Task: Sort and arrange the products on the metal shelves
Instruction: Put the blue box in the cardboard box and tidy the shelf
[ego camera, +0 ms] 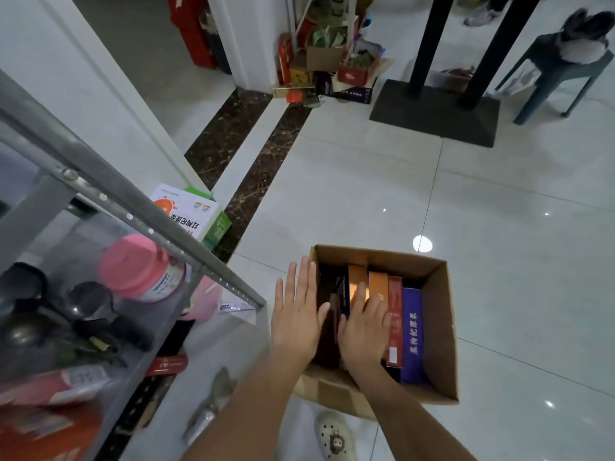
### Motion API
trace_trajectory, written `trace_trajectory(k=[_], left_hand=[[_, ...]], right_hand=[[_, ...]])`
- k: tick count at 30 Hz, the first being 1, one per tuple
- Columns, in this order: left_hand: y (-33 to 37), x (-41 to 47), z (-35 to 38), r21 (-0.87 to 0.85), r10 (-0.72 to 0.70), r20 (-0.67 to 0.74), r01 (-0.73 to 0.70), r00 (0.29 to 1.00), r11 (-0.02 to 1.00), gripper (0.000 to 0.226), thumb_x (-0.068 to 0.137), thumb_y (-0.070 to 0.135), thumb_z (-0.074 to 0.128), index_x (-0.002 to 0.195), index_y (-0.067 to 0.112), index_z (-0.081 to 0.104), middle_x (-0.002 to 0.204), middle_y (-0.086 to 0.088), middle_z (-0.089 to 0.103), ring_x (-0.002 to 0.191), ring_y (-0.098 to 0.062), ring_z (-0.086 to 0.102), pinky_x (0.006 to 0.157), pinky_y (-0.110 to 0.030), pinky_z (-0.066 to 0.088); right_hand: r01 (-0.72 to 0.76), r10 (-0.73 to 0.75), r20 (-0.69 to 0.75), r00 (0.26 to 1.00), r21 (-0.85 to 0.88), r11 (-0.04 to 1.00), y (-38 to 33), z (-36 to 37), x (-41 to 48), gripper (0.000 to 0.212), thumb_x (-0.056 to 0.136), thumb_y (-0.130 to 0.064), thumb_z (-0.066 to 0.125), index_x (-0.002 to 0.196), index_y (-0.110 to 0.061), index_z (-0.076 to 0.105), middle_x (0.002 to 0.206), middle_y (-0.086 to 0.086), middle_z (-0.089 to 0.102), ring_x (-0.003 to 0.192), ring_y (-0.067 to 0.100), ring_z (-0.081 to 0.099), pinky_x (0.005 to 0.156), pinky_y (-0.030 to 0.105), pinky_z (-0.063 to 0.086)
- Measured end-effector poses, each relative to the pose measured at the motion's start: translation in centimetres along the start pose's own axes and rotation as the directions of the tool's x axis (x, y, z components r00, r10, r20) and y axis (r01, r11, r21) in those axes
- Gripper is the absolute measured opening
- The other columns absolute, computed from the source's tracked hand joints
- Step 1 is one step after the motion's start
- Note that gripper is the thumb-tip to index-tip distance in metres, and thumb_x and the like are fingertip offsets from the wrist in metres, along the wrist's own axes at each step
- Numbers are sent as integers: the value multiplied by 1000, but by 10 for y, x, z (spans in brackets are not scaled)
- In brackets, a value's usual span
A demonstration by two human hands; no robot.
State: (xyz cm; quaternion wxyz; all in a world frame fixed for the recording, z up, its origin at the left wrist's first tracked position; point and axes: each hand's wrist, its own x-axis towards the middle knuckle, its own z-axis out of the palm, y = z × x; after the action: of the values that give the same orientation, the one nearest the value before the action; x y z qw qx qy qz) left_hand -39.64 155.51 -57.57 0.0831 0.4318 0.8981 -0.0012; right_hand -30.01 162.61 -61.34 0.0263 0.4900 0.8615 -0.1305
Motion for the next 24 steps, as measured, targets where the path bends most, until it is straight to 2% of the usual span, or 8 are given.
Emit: trace_trajectory(k=[3,4,6,9,11,15,21,24], left_hand=[[0,0,0,-5,-22,31,22,999,1000,72,104,47,18,141,16,-35,154,-3,-35,141,-24,-32,117,-41,-15],[1,0,0,-19,-31,44,32,999,999,71,104,47,17,140,18,-37,154,-3,-35,141,-24,-33,117,-41,-15],[1,0,-1,-67,-47,79,52,996,996,72,104,48,19,138,22,-38,155,-2,-33,143,-23,-30,118,-41,-12],[0,1,-8,-129,-48,169,70,984,989,73,102,53,21,139,28,-36,157,-4,-32,146,-24,-25,119,-41,-9],[2,-4,-14,-158,-55,215,90,975,983,73,100,58,19,143,30,-33,157,-5,-33,146,-26,-26,119,-42,-9],[15,-43,-24,-216,-163,260,222,952,951,70,100,58,17,147,31,-26,160,-5,-26,147,-28,-22,119,-44,-8],[-5,-123,-97,-96,-273,333,320,902,942,72,101,54,23,152,25,-20,159,-12,-26,146,-36,-22,118,-51,-6],[-22,-168,-167,-56,-327,265,352,907,934,75,101,55,27,154,23,-15,159,-14,-25,146,-37,-22,118,-53,-7]], right_hand=[[121,-105,132,986,-118,986,-1,11,8,89,100,-38,43,149,-12,-27,162,17,-10,150,33,-4,121,48,1],[150,-125,168,978,-145,978,0,16,10,92,100,-39,40,142,-10,-37,158,17,-27,148,32,-18,120,49,-6],[173,-135,225,965,-160,972,-1,19,12,99,99,-43,40,135,-8,-46,150,17,-41,142,32,-32,118,51,-13],[212,-157,310,938,-151,966,1,13,14,98,98,-57,36,138,-13,-42,150,14,-42,141,30,-34,116,50,-15],[278,-220,341,914,-130,952,10,1,18,89,98,-59,31,147,-18,-31,150,9,-40,143,27,-31,117,47,-13],[442,-364,353,862,-171,881,34,-31,9,70,100,-60,16,156,-26,-8,161,4,-21,148,24,-20,119,49,-8],[470,-396,342,852,-170,866,46,-99,-48,64,100,-60,14,155,-34,-4,164,-2,-10,150,21,-15,117,51,-11],[517,-469,288,835,-117,848,23,-149,-84,60,101,-58,19,155,-37,3,165,-3,-6,151,22,-11,117,54,-6]])
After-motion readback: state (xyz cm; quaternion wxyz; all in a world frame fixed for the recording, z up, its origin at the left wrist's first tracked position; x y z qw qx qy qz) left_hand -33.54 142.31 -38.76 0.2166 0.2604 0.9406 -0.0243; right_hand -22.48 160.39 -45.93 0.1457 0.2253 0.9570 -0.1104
